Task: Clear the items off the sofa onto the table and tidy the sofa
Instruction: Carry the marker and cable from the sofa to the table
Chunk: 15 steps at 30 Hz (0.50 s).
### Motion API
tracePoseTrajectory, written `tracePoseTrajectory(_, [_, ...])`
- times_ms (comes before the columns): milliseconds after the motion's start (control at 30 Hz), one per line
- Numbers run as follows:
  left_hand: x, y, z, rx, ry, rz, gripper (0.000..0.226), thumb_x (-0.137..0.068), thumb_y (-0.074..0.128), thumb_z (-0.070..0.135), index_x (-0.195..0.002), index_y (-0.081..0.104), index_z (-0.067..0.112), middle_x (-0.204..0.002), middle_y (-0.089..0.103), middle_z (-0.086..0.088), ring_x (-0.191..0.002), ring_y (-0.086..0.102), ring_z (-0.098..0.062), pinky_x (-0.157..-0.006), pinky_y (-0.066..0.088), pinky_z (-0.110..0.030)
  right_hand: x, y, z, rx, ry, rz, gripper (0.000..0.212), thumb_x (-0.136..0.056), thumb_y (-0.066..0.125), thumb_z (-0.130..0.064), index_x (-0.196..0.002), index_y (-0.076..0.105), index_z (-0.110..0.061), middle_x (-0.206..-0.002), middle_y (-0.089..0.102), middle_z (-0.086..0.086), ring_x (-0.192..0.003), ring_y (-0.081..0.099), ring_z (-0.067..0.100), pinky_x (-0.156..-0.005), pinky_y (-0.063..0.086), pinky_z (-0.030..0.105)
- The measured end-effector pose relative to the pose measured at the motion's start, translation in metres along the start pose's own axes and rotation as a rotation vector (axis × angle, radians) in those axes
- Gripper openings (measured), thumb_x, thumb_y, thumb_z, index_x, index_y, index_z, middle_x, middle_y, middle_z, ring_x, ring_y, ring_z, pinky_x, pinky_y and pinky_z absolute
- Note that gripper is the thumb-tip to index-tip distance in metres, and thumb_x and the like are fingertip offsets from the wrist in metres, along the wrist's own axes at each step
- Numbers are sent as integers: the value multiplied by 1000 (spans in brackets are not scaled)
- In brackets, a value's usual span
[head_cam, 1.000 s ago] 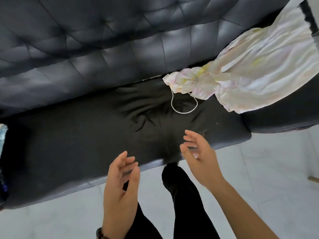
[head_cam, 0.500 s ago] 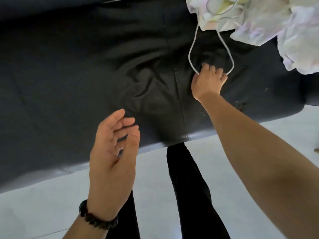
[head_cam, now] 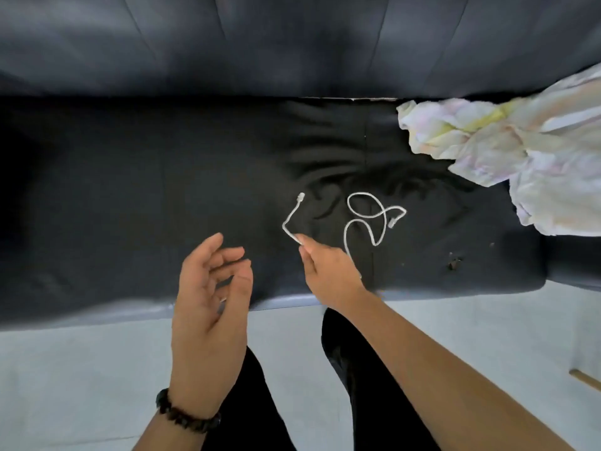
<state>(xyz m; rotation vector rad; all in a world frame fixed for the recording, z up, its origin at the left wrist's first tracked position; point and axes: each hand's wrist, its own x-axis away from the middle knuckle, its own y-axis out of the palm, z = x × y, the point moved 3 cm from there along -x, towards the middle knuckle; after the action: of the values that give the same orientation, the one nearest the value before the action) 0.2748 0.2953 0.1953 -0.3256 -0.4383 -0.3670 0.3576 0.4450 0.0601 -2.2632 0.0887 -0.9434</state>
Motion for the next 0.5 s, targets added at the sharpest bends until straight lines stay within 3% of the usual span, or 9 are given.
tracePoseTrajectory(167, [8,-82,-2,-10,-2,177,39,-92,60,19,-130,51,22,-121,60,10,-108,63,-11,-87,51,-22,3,31,-101,-45,-147,46,39,-105,34,-37,-138,52,-28,-109,72,-2,-101,66,23,-88,52,39])
tracePoseTrajectory(233, [8,-126,-11,-22,-16,293,37,-94,61,12,-129,51,19,-126,56,7,-104,64,-7,-83,49,-13,-5,47,-145,-89,-149,43,37,-104,35,-40,-134,54,-27,-94,71,-7,-91,66,19,-84,52,37])
tracePoseTrajectory(367, [-12,-220,-58,-59,-60,487,44,-94,61,13,-135,45,20,-126,49,13,-102,62,-2,-81,48,-11,-42,100,-219,-114,-173,42,35,-102,46,-31,-133,55,-17,-69,55,-14,-71,55,7,-76,42,26])
tracePoseTrajectory(433, [-35,-264,-98,-113,-110,528,58,-94,61,16,-145,34,18,-133,49,6,-110,58,-5,-88,47,-16,-67,137,-248,-88,-211,8,40,-102,47,-27,-139,51,-12,-83,60,-12,-83,59,11,-86,45,28])
tracePoseTrajectory(500, [-66,-305,-144,-211,-160,543,70,-94,61,22,-151,22,15,-141,45,1,-126,48,-9,-103,44,-31,-94,177,-270,-38,-243,-44,43,-103,43,-25,-144,45,-12,-112,63,0,-106,60,19,-95,42,27])
